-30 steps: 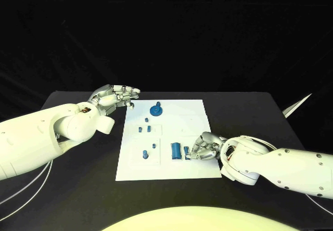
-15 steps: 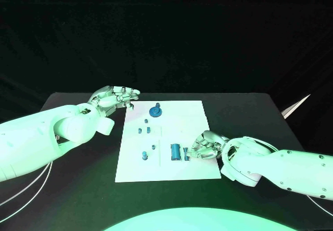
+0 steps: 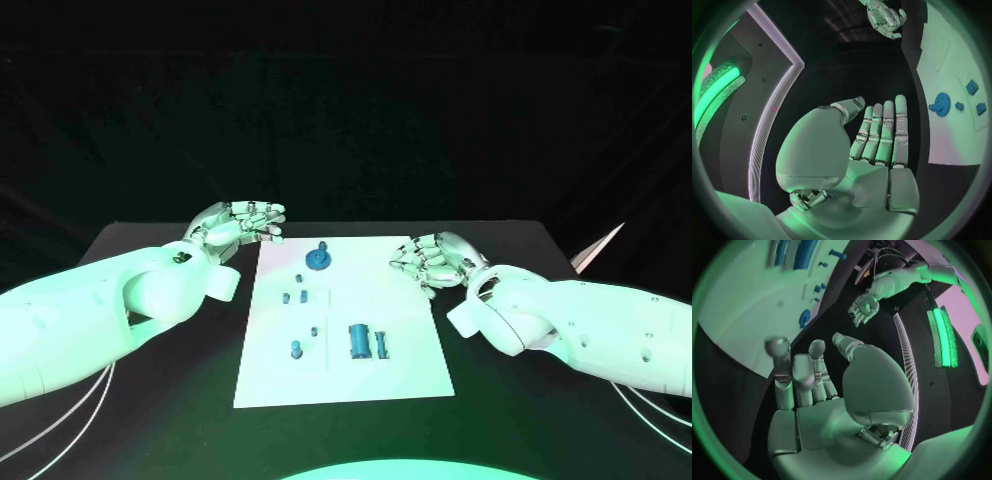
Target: Assemble the parts on the task board
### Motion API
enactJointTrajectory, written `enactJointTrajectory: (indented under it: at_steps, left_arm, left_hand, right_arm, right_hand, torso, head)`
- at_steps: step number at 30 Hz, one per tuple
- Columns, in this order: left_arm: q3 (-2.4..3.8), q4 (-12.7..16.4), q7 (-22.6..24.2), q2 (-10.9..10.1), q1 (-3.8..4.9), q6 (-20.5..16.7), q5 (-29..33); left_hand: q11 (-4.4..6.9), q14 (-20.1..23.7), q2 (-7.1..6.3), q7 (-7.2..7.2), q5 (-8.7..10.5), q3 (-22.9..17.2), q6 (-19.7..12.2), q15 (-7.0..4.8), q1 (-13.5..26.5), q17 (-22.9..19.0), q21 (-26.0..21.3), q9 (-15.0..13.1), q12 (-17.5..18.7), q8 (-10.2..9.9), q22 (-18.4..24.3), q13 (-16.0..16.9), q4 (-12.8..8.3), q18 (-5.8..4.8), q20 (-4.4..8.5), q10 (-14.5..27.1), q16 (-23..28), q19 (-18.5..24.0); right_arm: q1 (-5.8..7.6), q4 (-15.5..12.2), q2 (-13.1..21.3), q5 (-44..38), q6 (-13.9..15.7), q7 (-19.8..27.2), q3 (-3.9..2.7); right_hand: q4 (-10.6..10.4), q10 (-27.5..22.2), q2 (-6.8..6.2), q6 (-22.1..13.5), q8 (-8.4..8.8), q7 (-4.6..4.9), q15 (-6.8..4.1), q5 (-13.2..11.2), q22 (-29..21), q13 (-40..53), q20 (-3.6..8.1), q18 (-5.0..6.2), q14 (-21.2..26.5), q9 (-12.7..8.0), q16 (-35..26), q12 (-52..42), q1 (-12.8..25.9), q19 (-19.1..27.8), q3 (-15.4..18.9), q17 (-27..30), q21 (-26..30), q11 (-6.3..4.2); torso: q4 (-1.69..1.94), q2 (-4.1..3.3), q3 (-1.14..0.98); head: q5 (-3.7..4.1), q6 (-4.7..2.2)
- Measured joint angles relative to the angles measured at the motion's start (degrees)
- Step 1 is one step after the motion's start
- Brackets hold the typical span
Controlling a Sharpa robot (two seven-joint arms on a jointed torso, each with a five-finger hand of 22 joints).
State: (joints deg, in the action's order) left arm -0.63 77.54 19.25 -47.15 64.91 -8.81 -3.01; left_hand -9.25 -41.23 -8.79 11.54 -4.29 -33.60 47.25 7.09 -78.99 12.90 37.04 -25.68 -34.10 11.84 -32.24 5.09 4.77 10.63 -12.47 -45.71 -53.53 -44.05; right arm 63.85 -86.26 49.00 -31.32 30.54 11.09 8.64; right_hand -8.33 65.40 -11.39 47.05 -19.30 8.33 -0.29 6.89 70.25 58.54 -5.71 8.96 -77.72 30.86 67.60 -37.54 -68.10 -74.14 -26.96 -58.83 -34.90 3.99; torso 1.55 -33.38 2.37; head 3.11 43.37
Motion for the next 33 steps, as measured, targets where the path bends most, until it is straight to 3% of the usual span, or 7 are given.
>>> enactJointTrajectory:
  at_steps: [7, 13, 15, 16, 21, 26, 33]
  left_arm:
    - [-0.15, -4.92, 5.18, 3.03, -0.52, -3.18, 3.17]
    - [-0.16, -9.38, 7.43, 5.90, -0.80, -5.41, 5.00]
    - [-0.16, -9.60, 7.48, 5.97, -0.83, -5.54, 5.07]
    - [-0.16, -9.51, 7.44, 5.91, -0.83, -5.58, 5.05]
    - [-0.16, -7.93, 7.46, 5.50, -1.14, -7.55, 4.94]
    - [0.00, -3.57, 7.99, 4.90, -1.91, -13.19, 4.61]
    - [0.32, 5.25, 9.20, 3.54, -3.50, -25.11, 3.85]
  left_hand:
    - [-1.60, -0.20, -1.67, -1.74, 0.00, 0.33, -1.91, 2.45, 0.26, -4.09, -23.76, 3.60, 18.39, -0.55, 18.05, -1.12, 2.82, 0.00, -3.43, -5.09, 26.94, 2.57]
    - [-0.67, 3.59, -1.54, -2.22, 0.00, 0.34, -2.42, 1.80, -0.17, -5.79, -31.41, 6.35, 24.85, -0.56, 23.13, -1.12, 2.81, -2.26, -4.23, -4.16, 36.47, 3.44]
    - [1.49, 10.28, 0.62, -3.71, 0.05, 7.70, -8.76, 0.09, 2.61, -7.50, -32.55, 10.62, 26.77, -2.99, 25.22, -1.65, 1.32, -2.80, -0.80, 2.50, 40.18, 9.92]
    - [2.47, 14.50, 1.91, -4.86, 0.76, 12.06, -13.93, -0.85, 6.08, -7.99, -33.23, 12.63, 27.77, -4.24, 26.18, -2.05, -0.01, -5.55, 1.04, 8.28, 42.06, 14.61]
    - [5.95, 29.98, 6.09, -8.46, 2.41, 23.84, -33.11, -4.35, 20.50, -10.57, -34.95, 19.99, 31.18, -8.45, 29.42, -3.44, -2.78, -6.75, 7.63, 29.43, 48.54, 31.75]
    - [7.50, 36.20, 7.83, -9.95, 3.24, 28.41, -40.87, -5.90, 47.37, -11.47, -35.89, 22.91, 32.35, -9.96, 30.45, -4.00, -4.08, -6.80, 10.40, 38.22, 50.81, 37.78]
    - [8.56, 38.59, 8.70, -10.93, 3.33, 29.57, -44.71, -6.86, 68.90, -11.98, -36.07, 24.42, 33.13, -10.54, 31.21, -4.20, -5.23, -8.94, 11.77, 42.47, 52.14, 41.78]
  right_arm:
    - [0.67, 13.68, -5.80, 14.01, -3.81, 8.23, -1.01]
    - [0.86, 20.25, -8.78, 18.98, -6.46, 11.13, -1.58]
    - [0.89, 20.37, -8.92, 19.14, -6.51, 11.20, -1.61]
    - [0.88, 20.26, -8.86, 19.14, -6.42, 11.16, -1.61]
    - [0.46, 18.08, -8.26, 20.07, -4.65, 11.55, -2.38]
    - [-0.71, 12.20, -7.18, 22.95, 0.05, 13.25, -4.22]
    - [-2.68, 1.61, -5.34, 28.34, 8.79, 16.58, -7.25]
  right_hand:
    - [0.71, -7.22, 0.05, -2.66, 2.60, 2.30, 5.25, 0.00, -22.34, -26.09, -4.66, -0.06, 20.20, -3.66, -34.38, 20.32, -2.20, 13.15, -3.36, 24.18, 28.20, 3.62]
    - [1.48, -7.86, 0.07, -2.06, 6.15, 2.61, 7.28, 0.00, -42.10, -44.64, -7.54, 0.38, 23.56, -7.53, -51.88, 29.46, -2.21, 17.52, -4.35, 34.68, 31.10, 5.14]
    - [3.46, -9.44, 1.63, -6.67, 8.83, 0.88, 6.28, -0.08, -49.47, -48.44, -5.64, 0.29, 29.72, -12.70, -55.46, 31.31, -0.63, 24.27, -1.44, 40.23, 31.14, 3.59]
    - [3.95, -14.52, 4.16, -11.99, 10.19, -0.58, 5.34, -1.00, -52.58, -49.92, -4.04, -1.50, 36.69, -15.53, -57.34, 32.13, 1.92, 30.59, 2.93, 43.16, 31.15, 2.79]
    - [6.22, -42.86, 8.28, -32.34, 15.24, -4.95, 2.52, -4.14, -62.62, -54.62, 1.40, -4.88, 60.44, -24.17, -63.12, 34.69, 19.10, 54.98, 15.64, 51.98, 33.14, -0.96]
    - [7.03, -55.28, 10.16, -40.44, 16.80, -6.65, 1.32, -5.17, -66.72, -56.57, 3.65, -6.07, 70.16, -27.72, -65.42, 36.22, 46.54, 65.45, 20.68, 55.52, 33.15, -2.49]
    - [7.76, -61.31, 11.17, -44.49, 17.91, -7.64, 0.65, -5.93, -68.89, -57.49, 4.99, -6.51, 73.88, -29.55, -66.38, 36.68, 61.09, 70.11, 22.42, 57.54, 34.02, -3.45]
  torso:
    - [-0.43, 1.20, -0.04]
    - [-0.35, 2.02, -0.40]
    - [-0.34, 2.05, -0.46]
    - [-0.34, 2.05, -0.46]
    - [-0.50, 2.05, -0.67]
    - [-0.98, 2.11, -1.47]
    - [-1.43, 2.18, -2.18]
  head:
    - [-0.16, -3.22]
    - [-0.69, -4.97]
    - [-0.76, -5.07]
    - [-0.76, -5.06]
    - [-1.13, -5.70]
    - [-2.29, -7.57]
    - [-3.06, -8.87]
